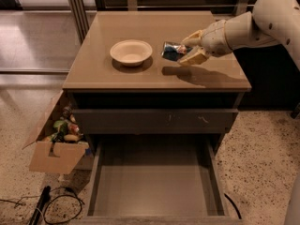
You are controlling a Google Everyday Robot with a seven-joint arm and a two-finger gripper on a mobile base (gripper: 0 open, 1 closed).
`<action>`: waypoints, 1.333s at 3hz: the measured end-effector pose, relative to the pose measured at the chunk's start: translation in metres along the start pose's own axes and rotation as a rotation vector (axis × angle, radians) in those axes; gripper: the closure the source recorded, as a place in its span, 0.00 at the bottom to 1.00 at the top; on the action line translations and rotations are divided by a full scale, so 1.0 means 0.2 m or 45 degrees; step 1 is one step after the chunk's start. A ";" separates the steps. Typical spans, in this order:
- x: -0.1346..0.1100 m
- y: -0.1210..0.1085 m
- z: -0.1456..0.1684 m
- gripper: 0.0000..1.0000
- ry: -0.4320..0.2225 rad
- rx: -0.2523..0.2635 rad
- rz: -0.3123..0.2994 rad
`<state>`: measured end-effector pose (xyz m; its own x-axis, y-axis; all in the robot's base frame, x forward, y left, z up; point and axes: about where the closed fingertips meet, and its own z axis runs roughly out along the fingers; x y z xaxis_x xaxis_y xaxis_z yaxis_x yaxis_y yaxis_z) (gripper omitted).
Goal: Pick redbull can from middle drawer and place on counter
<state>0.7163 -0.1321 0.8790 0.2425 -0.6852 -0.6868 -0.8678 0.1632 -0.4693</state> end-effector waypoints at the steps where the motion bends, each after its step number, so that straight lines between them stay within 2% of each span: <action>1: 0.07 0.06 0.07 1.00 0.020 -0.041 0.015; 2: 0.12 0.12 0.12 1.00 0.038 -0.071 0.024; 3: 0.13 0.13 0.13 0.87 0.041 -0.077 0.026; 4: 0.13 0.13 0.13 0.64 0.041 -0.077 0.026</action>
Offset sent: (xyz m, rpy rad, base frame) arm -0.0110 -0.0006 -0.0600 -0.0513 0.0795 0.0107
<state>0.7107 -0.1275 0.8339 0.2112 -0.7047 -0.6774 -0.8974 0.1348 -0.4201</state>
